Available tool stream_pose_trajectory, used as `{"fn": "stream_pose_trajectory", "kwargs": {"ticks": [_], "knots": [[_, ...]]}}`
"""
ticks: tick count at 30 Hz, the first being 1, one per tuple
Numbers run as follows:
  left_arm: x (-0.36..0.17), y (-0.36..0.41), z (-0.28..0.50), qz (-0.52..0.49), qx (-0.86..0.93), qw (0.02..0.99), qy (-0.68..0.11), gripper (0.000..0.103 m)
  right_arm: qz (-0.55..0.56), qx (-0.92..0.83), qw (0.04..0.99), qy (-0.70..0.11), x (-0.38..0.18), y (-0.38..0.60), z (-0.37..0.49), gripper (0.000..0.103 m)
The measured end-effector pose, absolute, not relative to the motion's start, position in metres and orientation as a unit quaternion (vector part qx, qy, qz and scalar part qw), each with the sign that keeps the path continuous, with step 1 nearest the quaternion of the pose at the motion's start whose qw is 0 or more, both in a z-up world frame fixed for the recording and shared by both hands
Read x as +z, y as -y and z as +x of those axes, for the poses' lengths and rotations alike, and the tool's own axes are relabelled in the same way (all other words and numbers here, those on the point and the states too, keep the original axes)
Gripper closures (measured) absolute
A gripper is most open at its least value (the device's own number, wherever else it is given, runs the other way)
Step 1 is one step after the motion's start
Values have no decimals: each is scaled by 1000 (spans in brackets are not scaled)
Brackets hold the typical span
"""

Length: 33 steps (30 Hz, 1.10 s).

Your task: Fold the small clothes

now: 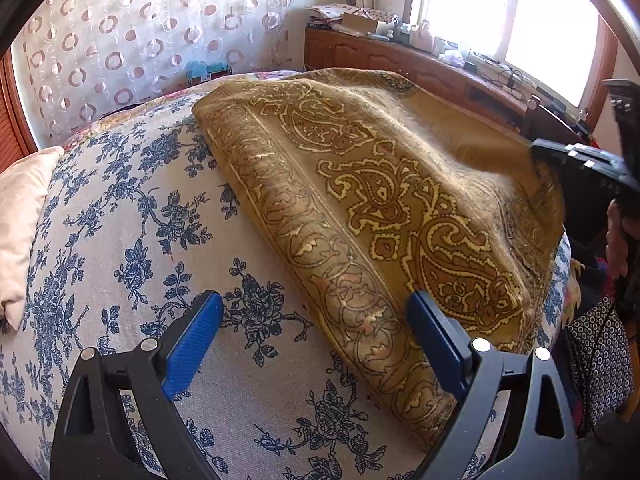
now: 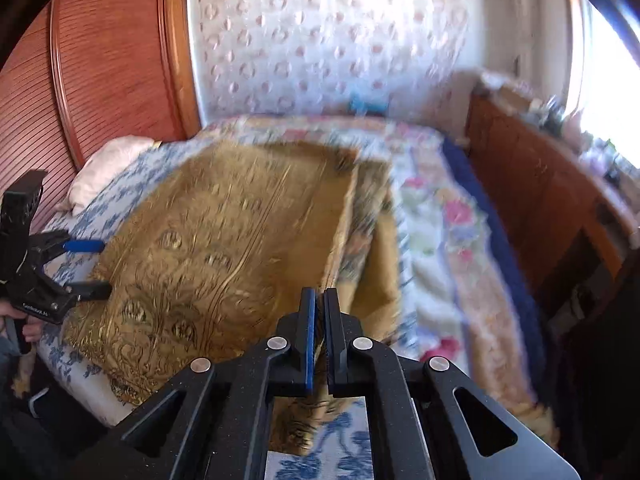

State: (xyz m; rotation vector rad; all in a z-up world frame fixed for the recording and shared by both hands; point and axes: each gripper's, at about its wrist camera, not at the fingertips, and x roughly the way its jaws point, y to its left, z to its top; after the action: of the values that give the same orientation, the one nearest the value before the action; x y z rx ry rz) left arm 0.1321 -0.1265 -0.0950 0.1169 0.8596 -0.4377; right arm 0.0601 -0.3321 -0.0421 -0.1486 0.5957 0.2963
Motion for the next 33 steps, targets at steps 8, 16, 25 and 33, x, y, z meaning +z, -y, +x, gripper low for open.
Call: {"fn": "stream_pose_trajectory", "kwargs": {"ticks": [8, 16, 25, 33], "knots": [[-90, 122, 120, 31, -233, 882, -408, 20, -61, 120, 935, -328, -57, 352, 63, 99], [-93, 123, 102, -3, -260, 866, -428, 42, -67, 116, 933, -334, -67, 346, 63, 76], [-94, 130, 81, 5, -266, 864, -427, 54, -51, 131, 933, -330, -62, 347, 47, 61], [-95, 130, 75, 5, -265, 864, -429, 68, -54, 170, 933, -313, -58, 332, 28, 52]]}}
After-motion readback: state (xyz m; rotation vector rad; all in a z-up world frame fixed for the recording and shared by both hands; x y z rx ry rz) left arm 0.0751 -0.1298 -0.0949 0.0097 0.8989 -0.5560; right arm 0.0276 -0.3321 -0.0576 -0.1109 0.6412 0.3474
